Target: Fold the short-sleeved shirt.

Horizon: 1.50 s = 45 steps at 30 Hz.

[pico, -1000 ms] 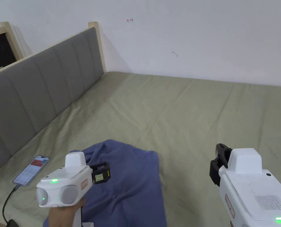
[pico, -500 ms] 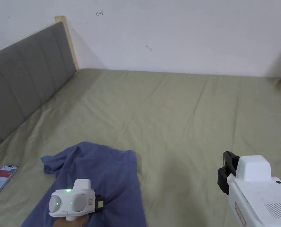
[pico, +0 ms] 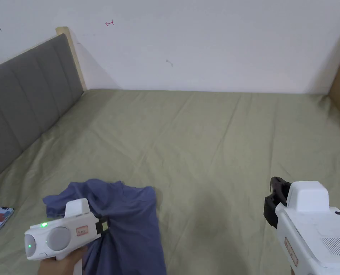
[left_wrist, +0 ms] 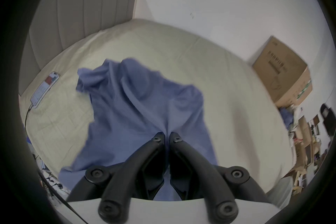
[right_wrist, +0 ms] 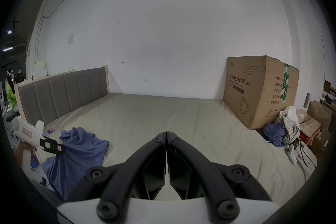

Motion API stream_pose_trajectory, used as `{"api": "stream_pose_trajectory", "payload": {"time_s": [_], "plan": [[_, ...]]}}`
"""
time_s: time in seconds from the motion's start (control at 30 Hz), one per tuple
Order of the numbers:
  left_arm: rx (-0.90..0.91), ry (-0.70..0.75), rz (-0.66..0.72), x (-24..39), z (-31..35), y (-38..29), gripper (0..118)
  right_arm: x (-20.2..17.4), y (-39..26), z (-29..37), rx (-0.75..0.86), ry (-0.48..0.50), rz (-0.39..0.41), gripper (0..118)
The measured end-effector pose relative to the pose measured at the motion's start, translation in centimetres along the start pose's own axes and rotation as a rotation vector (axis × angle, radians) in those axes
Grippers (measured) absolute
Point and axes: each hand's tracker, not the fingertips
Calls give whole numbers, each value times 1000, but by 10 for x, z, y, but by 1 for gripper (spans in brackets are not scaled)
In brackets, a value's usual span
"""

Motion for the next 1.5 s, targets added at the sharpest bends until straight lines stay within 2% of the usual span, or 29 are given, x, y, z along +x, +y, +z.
{"api": "stream_pose_trajectory", "payload": {"time_s": [0.27,0.5,0.73,0.83,0.97,1.17,1.5], "plan": [[129,-151,-148,73,49,43,0,17,8,17,38,-25,-24,0],[217,-349,-237,160,80,83,0,41,14,38,75,-75,-38,0],[256,-522,-348,254,93,98,0,74,18,56,100,-151,-48,0],[258,-550,-406,289,90,95,0,88,20,64,103,-179,-57,0],[206,-590,-469,325,68,80,0,106,19,75,112,-229,-54,0],[32,-625,-560,350,21,21,0,126,11,82,97,-275,-57,0],[-287,-422,-619,318,-79,-91,0,131,-7,79,46,-289,-65,0]]}}
